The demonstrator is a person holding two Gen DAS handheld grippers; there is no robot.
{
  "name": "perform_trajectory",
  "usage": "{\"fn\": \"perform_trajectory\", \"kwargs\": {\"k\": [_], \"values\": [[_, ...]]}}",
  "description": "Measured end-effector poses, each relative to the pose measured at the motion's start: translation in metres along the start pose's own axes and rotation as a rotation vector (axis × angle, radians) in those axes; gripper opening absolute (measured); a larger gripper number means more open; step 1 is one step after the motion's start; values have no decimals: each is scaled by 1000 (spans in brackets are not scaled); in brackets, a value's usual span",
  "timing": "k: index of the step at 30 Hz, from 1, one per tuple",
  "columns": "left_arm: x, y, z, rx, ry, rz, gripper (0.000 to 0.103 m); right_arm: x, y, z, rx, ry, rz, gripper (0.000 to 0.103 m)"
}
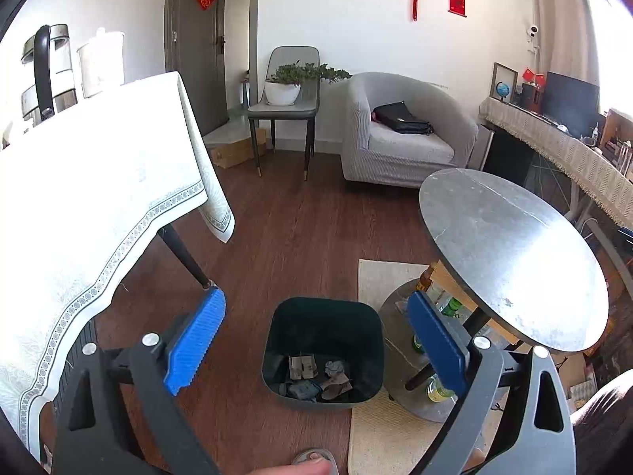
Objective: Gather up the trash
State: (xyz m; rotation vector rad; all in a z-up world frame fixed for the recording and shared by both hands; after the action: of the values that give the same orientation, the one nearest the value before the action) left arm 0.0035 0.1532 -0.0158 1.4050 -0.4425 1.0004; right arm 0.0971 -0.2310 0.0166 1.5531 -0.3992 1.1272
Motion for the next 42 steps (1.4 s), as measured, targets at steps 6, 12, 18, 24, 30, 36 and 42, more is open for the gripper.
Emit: {"fn": "perform_trajectory", "kwargs": {"k": [6, 12, 18, 24, 30, 36, 42], "values": [[-2, 13, 7, 22, -13, 11, 98, -19, 26, 6, 2, 34, 8, 99], [-6, 11, 9, -2, 2, 37, 98, -50, 38, 1, 16, 50, 7, 99], [-15, 2, 21, -25, -14, 41, 99, -55, 31, -1, 59, 36, 5, 99], [-27, -11, 26, -28, -23, 27, 99, -58, 17, -14, 100, 77, 0, 99], [-26, -16, 19, -39, 16, 21, 99, -61, 8, -21, 112, 87, -21, 99], [-27, -20, 21, -38, 18, 12, 99, -61, 8, -24, 99, 96, -11, 99], [-28, -19, 19, -35, 29, 16, 99, -60, 8, -26, 98, 105, -10, 99]]}}
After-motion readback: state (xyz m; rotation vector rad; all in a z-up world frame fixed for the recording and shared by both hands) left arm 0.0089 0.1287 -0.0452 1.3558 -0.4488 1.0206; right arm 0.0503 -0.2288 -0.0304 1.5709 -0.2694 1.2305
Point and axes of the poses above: each gripper's, at about its wrist camera, not at the fingertips, and y roughly against the way its jaws point, z to its right, x to its top, the point moved 6 cm from there along -y, roughly the way its jaws point, and after that the axes turned 11 degrees about y, right-handed, at the moved point
